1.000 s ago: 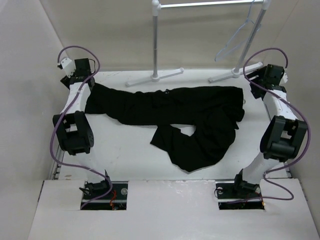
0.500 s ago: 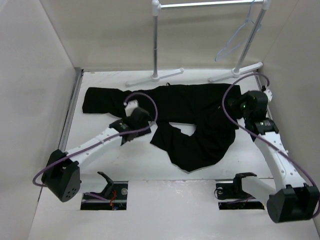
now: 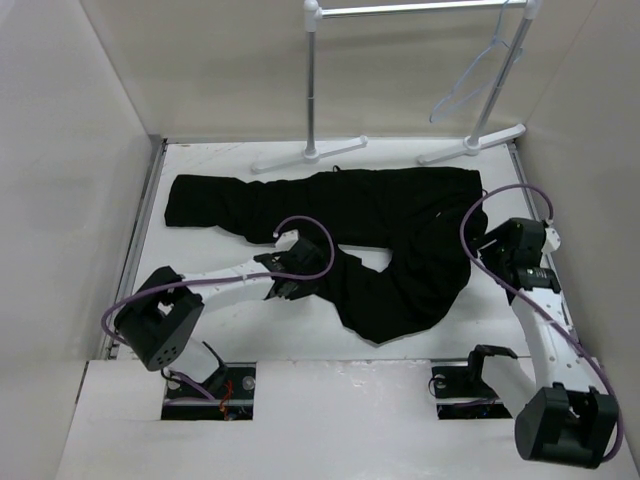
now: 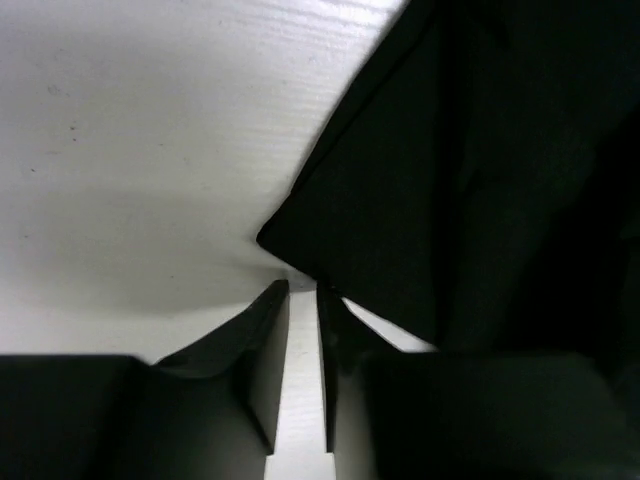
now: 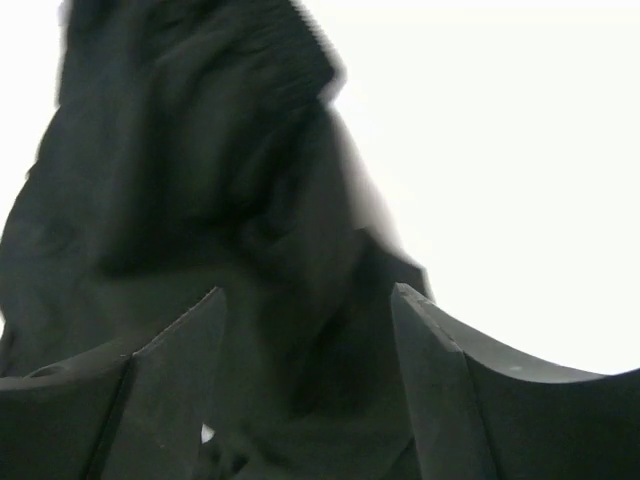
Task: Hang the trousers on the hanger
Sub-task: Flatten out the trousers at the center of the board.
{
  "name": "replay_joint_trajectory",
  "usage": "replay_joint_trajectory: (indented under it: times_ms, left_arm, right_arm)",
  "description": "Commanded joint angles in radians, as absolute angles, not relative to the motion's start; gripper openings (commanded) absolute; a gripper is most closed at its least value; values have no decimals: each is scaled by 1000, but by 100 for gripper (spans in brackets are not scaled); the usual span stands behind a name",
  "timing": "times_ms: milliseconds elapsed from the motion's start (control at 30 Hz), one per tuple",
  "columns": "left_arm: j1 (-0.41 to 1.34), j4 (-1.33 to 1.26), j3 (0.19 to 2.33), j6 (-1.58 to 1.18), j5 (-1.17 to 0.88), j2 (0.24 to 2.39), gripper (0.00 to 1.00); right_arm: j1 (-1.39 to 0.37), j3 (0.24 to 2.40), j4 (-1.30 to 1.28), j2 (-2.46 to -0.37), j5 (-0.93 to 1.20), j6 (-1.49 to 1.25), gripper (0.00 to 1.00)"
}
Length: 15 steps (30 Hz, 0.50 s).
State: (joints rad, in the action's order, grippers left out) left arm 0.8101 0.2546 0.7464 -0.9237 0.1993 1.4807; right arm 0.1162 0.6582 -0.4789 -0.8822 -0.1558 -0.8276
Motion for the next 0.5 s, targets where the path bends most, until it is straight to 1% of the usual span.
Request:
replay_joint_trajectory:
  times_ms: [0, 67, 133, 167, 200, 233, 300, 333, 367, 400, 467]
  left_arm:
    - [789, 206, 733, -982, 222, 1467, 9]
    - [768, 221, 729, -986, 270, 1390, 4]
    - [745, 273, 718, -988, 343, 1269, 2]
    - [730, 314, 710, -989, 389, 1205, 1]
    - [711, 371, 709, -989, 429, 1137, 0]
    - [690, 423, 710, -989, 460, 1071, 0]
    - [636, 539, 722, -989, 497, 930, 0]
    - [605, 593, 732, -989, 508, 861, 0]
    - [584, 629, 733, -989, 512, 807, 1]
    - [562, 638, 718, -989, 499, 777, 4]
    - [550, 605, 675, -994, 399, 801, 8]
  right_arm:
    - [162, 632, -388, -931, -117, -807, 70]
    - [163, 641, -361, -972, -80, -801, 69]
    - [163, 643, -325, -1052, -72, -802, 71]
    - [165, 646, -309, -1093, -58, -805, 69]
    - [165, 650, -284, -1124, -54, -811, 65]
    - [160, 652, -246, -1147, -54, -818, 58]
    - [154, 652, -178, -1164, -58, -837, 37]
    - [151, 658, -154, -1172, -64, -841, 31]
    - [147, 672, -144, -1189, -71, -842, 28]
    - [143, 684, -147, -1206, -68, -842, 26]
    - [142, 716, -179, -1248, -60, -851, 19]
